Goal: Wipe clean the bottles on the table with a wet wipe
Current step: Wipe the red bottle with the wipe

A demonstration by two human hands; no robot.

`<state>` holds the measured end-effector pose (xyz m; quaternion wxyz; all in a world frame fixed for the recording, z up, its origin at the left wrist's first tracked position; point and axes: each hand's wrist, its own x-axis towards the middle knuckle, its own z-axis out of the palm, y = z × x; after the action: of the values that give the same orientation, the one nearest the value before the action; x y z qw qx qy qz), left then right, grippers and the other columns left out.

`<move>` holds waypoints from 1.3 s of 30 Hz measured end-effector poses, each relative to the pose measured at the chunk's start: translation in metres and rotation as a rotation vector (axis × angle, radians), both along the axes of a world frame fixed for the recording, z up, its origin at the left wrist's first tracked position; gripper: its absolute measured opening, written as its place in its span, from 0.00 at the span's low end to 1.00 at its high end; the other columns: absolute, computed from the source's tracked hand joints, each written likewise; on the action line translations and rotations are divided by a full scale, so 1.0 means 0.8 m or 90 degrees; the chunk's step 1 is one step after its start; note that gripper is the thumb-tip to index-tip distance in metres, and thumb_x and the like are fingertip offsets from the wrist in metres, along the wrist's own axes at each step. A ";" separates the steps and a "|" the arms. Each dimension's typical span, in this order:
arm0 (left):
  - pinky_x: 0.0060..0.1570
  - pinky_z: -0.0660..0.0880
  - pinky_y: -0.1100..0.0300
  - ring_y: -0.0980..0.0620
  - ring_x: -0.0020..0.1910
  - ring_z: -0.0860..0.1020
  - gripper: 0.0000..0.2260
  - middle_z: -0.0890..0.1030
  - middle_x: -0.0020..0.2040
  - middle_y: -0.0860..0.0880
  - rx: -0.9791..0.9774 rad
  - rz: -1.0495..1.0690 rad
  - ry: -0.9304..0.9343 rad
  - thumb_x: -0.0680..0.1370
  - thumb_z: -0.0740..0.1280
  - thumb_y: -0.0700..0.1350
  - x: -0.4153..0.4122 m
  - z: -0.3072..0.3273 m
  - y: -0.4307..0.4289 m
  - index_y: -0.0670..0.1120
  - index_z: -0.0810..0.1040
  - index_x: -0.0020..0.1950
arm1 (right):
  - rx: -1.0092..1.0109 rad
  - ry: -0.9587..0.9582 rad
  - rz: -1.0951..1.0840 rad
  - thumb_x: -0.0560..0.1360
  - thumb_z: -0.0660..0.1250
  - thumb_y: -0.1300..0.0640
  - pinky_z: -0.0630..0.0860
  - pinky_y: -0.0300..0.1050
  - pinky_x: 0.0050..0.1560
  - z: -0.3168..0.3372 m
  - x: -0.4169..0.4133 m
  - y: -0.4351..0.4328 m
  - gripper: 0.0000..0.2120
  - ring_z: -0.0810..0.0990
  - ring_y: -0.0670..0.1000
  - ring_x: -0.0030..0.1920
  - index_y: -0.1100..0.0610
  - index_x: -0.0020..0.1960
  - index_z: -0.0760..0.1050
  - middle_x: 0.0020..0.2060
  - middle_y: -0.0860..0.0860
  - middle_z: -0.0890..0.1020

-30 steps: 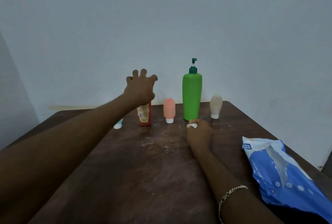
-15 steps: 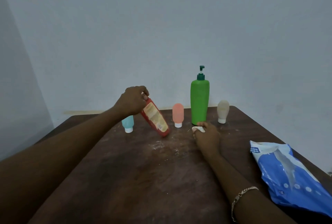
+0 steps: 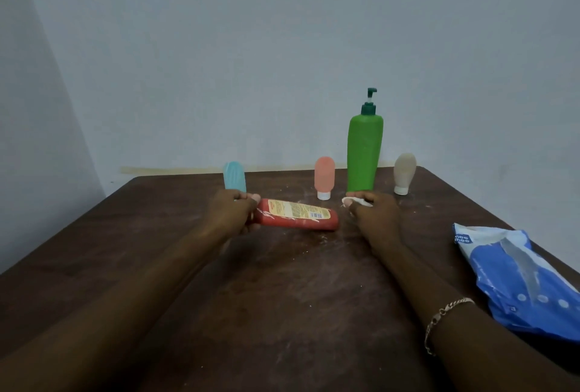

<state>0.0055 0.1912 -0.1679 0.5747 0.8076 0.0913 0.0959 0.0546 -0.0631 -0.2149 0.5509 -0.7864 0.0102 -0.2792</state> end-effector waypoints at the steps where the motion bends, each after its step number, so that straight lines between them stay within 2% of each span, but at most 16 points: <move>1: 0.46 0.84 0.55 0.50 0.42 0.83 0.10 0.82 0.51 0.42 -0.029 -0.016 0.021 0.80 0.68 0.48 -0.003 -0.001 0.003 0.42 0.79 0.55 | 0.001 0.001 0.008 0.69 0.76 0.58 0.80 0.45 0.49 0.002 -0.004 0.001 0.07 0.84 0.47 0.42 0.55 0.47 0.86 0.39 0.49 0.87; 4: 0.53 0.83 0.50 0.47 0.49 0.84 0.15 0.83 0.53 0.43 -0.063 -0.103 0.050 0.74 0.75 0.46 -0.010 -0.004 0.016 0.43 0.81 0.58 | 0.004 0.013 0.034 0.69 0.76 0.58 0.81 0.46 0.51 0.008 -0.015 0.007 0.08 0.84 0.46 0.43 0.55 0.48 0.86 0.41 0.50 0.87; 8: 0.55 0.81 0.54 0.49 0.57 0.80 0.24 0.81 0.58 0.48 0.031 -0.175 0.081 0.67 0.81 0.42 -0.017 -0.017 0.030 0.48 0.80 0.62 | -0.033 0.028 0.053 0.69 0.76 0.58 0.81 0.50 0.51 0.017 -0.025 0.012 0.06 0.84 0.47 0.43 0.54 0.46 0.86 0.40 0.48 0.87; 10: 0.58 0.80 0.51 0.49 0.57 0.81 0.27 0.82 0.57 0.49 0.040 -0.187 0.079 0.65 0.82 0.44 -0.018 -0.025 0.034 0.50 0.80 0.62 | -0.095 0.036 0.053 0.68 0.75 0.55 0.80 0.49 0.51 0.022 -0.027 0.014 0.07 0.84 0.45 0.44 0.51 0.46 0.87 0.41 0.47 0.87; 13: 0.56 0.81 0.54 0.52 0.54 0.82 0.26 0.83 0.54 0.50 0.074 -0.198 0.054 0.65 0.82 0.47 -0.016 -0.031 0.040 0.50 0.81 0.61 | -0.220 0.045 0.034 0.69 0.74 0.51 0.79 0.47 0.49 0.026 -0.027 0.015 0.08 0.82 0.46 0.44 0.48 0.48 0.86 0.42 0.46 0.87; 16: 0.54 0.82 0.52 0.52 0.51 0.83 0.26 0.85 0.51 0.50 0.076 -0.197 0.041 0.62 0.82 0.51 -0.013 -0.034 0.042 0.50 0.83 0.58 | -0.319 0.062 0.030 0.71 0.73 0.52 0.74 0.40 0.41 0.029 -0.026 0.015 0.09 0.80 0.45 0.42 0.50 0.51 0.86 0.45 0.49 0.87; 20: 0.54 0.81 0.54 0.53 0.51 0.82 0.26 0.85 0.51 0.52 0.120 -0.187 0.016 0.63 0.82 0.53 -0.016 -0.037 0.040 0.51 0.83 0.59 | -0.360 0.073 0.026 0.73 0.72 0.54 0.65 0.33 0.34 0.033 -0.030 0.022 0.11 0.76 0.44 0.42 0.53 0.54 0.85 0.49 0.51 0.86; 22: 0.50 0.81 0.58 0.55 0.50 0.81 0.26 0.84 0.51 0.53 0.151 -0.176 0.007 0.64 0.81 0.55 -0.019 -0.037 0.037 0.52 0.82 0.60 | -0.390 0.081 0.037 0.74 0.71 0.53 0.67 0.36 0.38 0.033 -0.040 0.038 0.12 0.76 0.44 0.44 0.53 0.56 0.84 0.52 0.50 0.85; 24: 0.45 0.79 0.62 0.56 0.49 0.81 0.27 0.83 0.50 0.55 0.163 -0.170 0.000 0.65 0.81 0.55 -0.023 -0.037 0.035 0.51 0.81 0.61 | -0.393 0.063 0.083 0.74 0.71 0.53 0.71 0.37 0.47 0.031 -0.054 0.064 0.13 0.78 0.45 0.50 0.53 0.58 0.83 0.55 0.49 0.84; 27: 0.46 0.78 0.62 0.55 0.49 0.81 0.27 0.83 0.50 0.54 0.166 -0.164 -0.009 0.65 0.81 0.55 -0.025 -0.039 0.036 0.49 0.81 0.62 | -0.440 0.012 0.172 0.75 0.70 0.57 0.71 0.41 0.56 0.030 -0.071 0.102 0.13 0.77 0.49 0.58 0.52 0.60 0.81 0.59 0.50 0.80; 29: 0.47 0.78 0.61 0.55 0.49 0.81 0.28 0.84 0.50 0.54 0.170 -0.162 -0.011 0.65 0.80 0.55 -0.026 -0.039 0.037 0.48 0.81 0.62 | -0.466 -0.004 0.198 0.75 0.70 0.59 0.70 0.39 0.57 0.031 -0.076 0.108 0.14 0.77 0.50 0.59 0.52 0.60 0.81 0.59 0.50 0.79; 31: 0.45 0.78 0.62 0.55 0.48 0.81 0.28 0.83 0.48 0.55 0.176 -0.161 -0.011 0.66 0.80 0.56 -0.026 -0.038 0.038 0.49 0.81 0.62 | -0.443 0.003 0.185 0.74 0.71 0.57 0.74 0.42 0.59 0.033 -0.072 0.098 0.12 0.78 0.49 0.57 0.52 0.57 0.83 0.58 0.50 0.81; 35: 0.41 0.78 0.64 0.55 0.46 0.82 0.28 0.83 0.46 0.56 0.197 -0.158 -0.010 0.65 0.79 0.59 -0.024 -0.040 0.038 0.51 0.81 0.62 | -0.389 0.056 0.131 0.72 0.74 0.54 0.74 0.40 0.50 0.041 -0.060 0.066 0.10 0.78 0.44 0.48 0.52 0.52 0.84 0.52 0.49 0.84; 39: 0.46 0.82 0.56 0.55 0.44 0.83 0.25 0.85 0.44 0.54 0.195 -0.158 -0.025 0.65 0.80 0.59 -0.023 -0.042 0.039 0.51 0.83 0.58 | -0.393 0.023 0.152 0.74 0.72 0.54 0.74 0.41 0.51 0.041 -0.074 0.086 0.11 0.77 0.44 0.49 0.52 0.56 0.83 0.52 0.49 0.84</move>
<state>-0.0128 0.2221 -0.2012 0.4540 0.8887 -0.0355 0.0529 -0.0046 0.0054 -0.1818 0.3152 -0.9166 -0.1578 -0.1887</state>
